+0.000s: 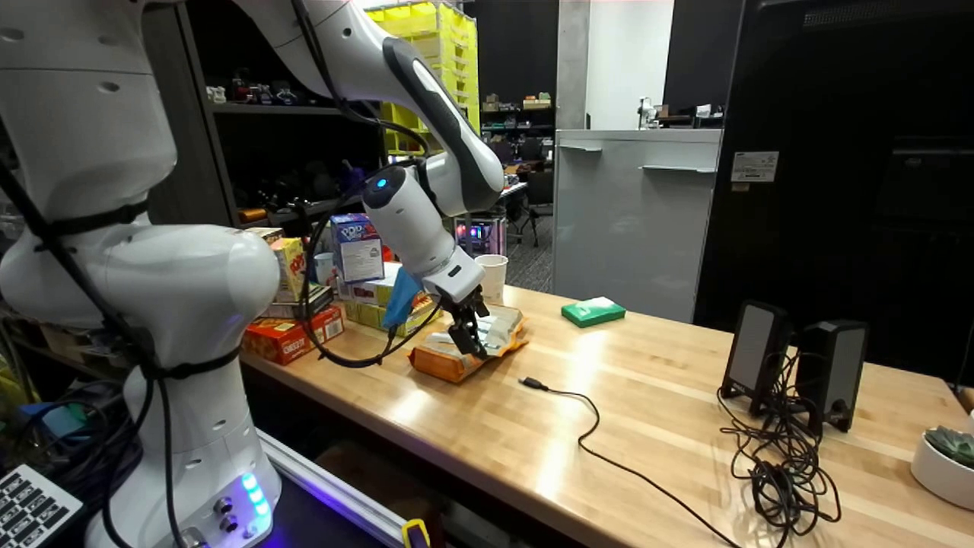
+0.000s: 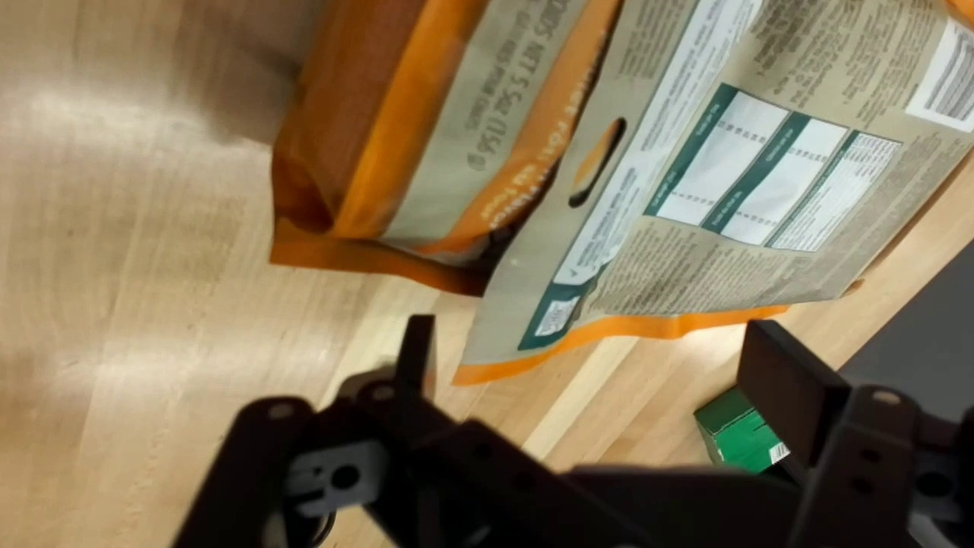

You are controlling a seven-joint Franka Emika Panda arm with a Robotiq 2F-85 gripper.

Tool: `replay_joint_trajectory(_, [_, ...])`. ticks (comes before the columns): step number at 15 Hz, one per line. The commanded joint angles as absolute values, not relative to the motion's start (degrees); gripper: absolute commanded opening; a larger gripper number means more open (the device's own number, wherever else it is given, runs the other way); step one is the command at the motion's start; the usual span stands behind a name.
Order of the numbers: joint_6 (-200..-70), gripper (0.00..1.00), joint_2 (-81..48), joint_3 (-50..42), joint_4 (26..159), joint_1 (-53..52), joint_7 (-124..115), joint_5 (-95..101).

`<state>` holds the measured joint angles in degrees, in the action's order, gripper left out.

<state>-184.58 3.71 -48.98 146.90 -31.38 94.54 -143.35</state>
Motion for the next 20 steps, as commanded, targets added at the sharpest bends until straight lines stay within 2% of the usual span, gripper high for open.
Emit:
replay_joint_trajectory(1, [-181.66,1.0,-0.41,-35.61,147.95,-20.56,80.32,-133.07])
replay_joint_trajectory(2, [-180.87,1.0,-1.84,-43.32,146.98,-27.77,81.65,-134.39])
replay_joint_trajectory(7, [-175.06,1.0,-9.1,-39.05,145.46,-24.23,70.04,-126.34])
replay_joint_trajectory(8, [-174.39,0.92,-9.98,-38.97,144.76,-23.82,69.05,-125.45])
replay_joint_trajectory(9, [-173.9,0.74,-10.14,-38.84,144.33,-23.62,68.25,-124.6])
replay_joint_trajectory(12, [-174.24,0.53,-7.31,-39.88,143.5,-24.12,69.93,-124.75])
replay_joint_trajectory(15, [-177.05,0.27,-3.08,-40.52,143.34,-25.02,72.39,-125.4])
replay_joint_trajectory(18, [-182.93,0.05,2.71,-40.81,143.41,-25.9,75.69,-126.03])
replay_joint_trajectory(20, [-187.63,0.0,7.01,-40.02,143.06,-26.13,77.45,-126.41])
